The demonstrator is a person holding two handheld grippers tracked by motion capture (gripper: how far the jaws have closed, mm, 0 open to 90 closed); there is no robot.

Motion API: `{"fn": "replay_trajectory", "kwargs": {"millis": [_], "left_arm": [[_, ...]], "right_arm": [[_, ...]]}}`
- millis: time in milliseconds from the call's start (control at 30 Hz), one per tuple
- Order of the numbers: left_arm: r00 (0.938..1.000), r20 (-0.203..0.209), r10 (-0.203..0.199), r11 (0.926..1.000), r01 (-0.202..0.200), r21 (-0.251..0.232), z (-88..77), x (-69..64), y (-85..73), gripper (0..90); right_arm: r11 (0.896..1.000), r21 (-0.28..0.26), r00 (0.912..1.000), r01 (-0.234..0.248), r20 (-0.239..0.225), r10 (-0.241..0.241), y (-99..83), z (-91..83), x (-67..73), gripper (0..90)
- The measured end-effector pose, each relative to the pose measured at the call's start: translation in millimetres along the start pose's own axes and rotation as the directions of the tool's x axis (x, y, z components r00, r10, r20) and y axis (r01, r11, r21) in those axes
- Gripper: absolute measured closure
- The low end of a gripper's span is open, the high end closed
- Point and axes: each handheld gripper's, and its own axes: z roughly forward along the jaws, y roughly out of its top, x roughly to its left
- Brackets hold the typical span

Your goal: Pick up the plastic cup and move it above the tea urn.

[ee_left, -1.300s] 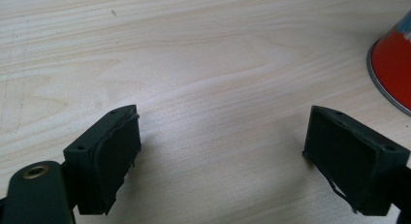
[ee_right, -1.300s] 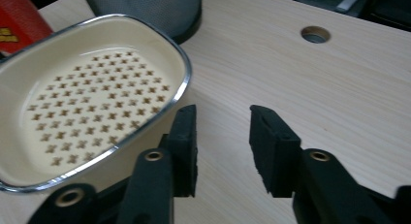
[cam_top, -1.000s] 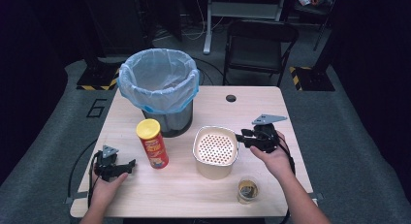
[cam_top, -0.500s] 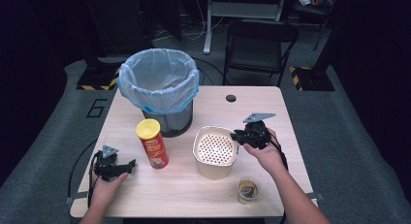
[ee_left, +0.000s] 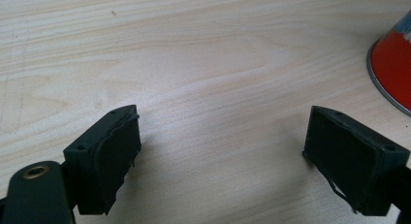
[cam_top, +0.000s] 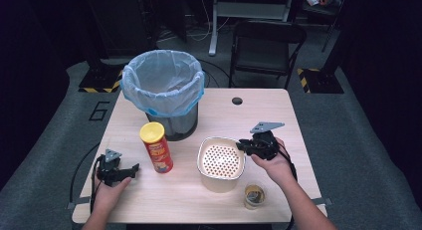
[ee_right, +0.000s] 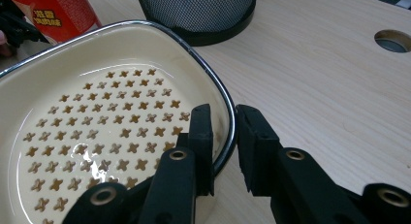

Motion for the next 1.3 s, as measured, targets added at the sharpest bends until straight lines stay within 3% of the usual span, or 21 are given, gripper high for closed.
{"fn": "replay_trajectory", "kwargs": {"millis": [67, 233, 400, 600, 1033, 1300], "left_arm": [[1.0000, 0.000, 0.000, 1.0000, 0.000, 0.000, 0.0, 0.0, 0.0, 12.5], [1.0000, 0.000, 0.000, 1.0000, 0.000, 0.000, 0.0, 0.0, 0.0, 12.5], [1.0000, 0.000, 0.000, 1.0000, 0.000, 0.000, 0.0, -0.1, 0.0, 12.5], [1.0000, -0.001, -0.006, 1.0000, 0.006, 0.000, 0.1, -0.8, -0.1, 12.4], [1.0000, -0.001, -0.006, 1.0000, 0.006, 0.000, 0.1, -0.8, -0.1, 12.4], [1.0000, -0.002, -0.006, 1.0000, 0.006, -0.001, 0.1, -0.8, -0.1, 12.4]], "right_arm": [[1.000, -0.020, 0.9998, -0.002, 0.018, 0.003, -0.2, -3.7, 3.1, 63.2], [0.997, -0.077, 0.9989, -0.004, 0.046, 0.008, -1.7, -29.9, 13.8, 47.8], [0.996, -0.092, 0.9972, 0.001, 0.074, 0.006, -22.7, -55.0, 25.7, 38.7], [0.997, -0.080, 0.9970, -0.017, 0.073, 0.023, -50.7, -70.8, 37.2, 32.8], [0.997, -0.056, 0.9963, -0.052, 0.065, 0.056, -84.5, -70.8, 64.3, 14.9], [0.999, -0.039, 0.9950, -0.015, 0.098, 0.018, -99.2, -66.6, 83.2, 14.1]]}}
